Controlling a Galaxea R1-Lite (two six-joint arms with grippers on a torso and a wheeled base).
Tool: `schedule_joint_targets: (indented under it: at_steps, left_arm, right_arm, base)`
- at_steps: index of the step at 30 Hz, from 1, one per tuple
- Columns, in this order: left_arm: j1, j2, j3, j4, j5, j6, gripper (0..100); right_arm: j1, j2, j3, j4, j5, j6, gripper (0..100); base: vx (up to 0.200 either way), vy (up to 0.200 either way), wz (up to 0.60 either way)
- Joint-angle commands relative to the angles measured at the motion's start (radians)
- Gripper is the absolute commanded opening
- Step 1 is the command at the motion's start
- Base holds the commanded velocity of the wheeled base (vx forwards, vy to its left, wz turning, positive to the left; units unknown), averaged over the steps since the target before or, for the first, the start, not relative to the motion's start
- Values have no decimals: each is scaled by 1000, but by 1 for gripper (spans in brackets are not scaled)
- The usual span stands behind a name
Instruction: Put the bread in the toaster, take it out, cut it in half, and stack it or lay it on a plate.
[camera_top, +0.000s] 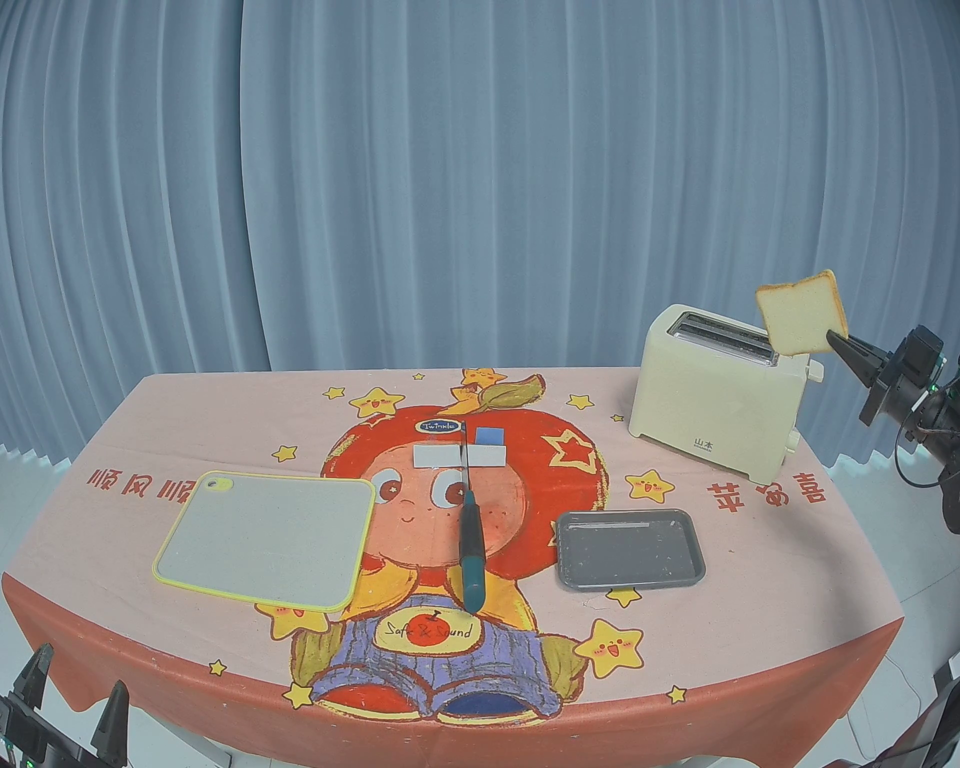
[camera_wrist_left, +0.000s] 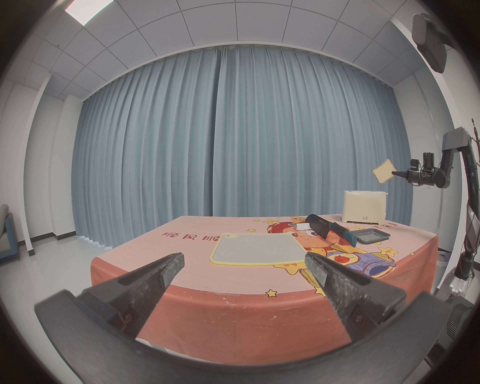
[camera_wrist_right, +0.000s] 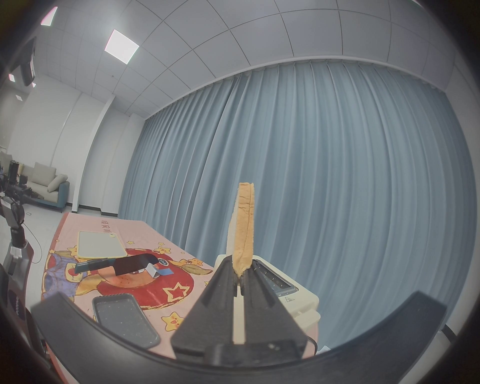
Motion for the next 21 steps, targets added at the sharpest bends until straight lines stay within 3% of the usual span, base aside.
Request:
schedule_joint_targets:
  at_steps: [1, 7, 21]
  left_arm:
    - [0, 0, 18, -1, 0, 0, 100]
    - [0, 0, 18, -1, 0, 0, 100]
    - [0, 0, 18, -1, 0, 0, 100]
  right_arm:
    - [0, 73, -69, -2, 2, 1, 0]
    - [18, 98, -156, 10, 28, 1, 0]
    - [27, 250, -388, 43, 29, 3, 0]
  base:
    - [0, 0, 0]
    - [0, 0, 0]
    - [0, 0, 0]
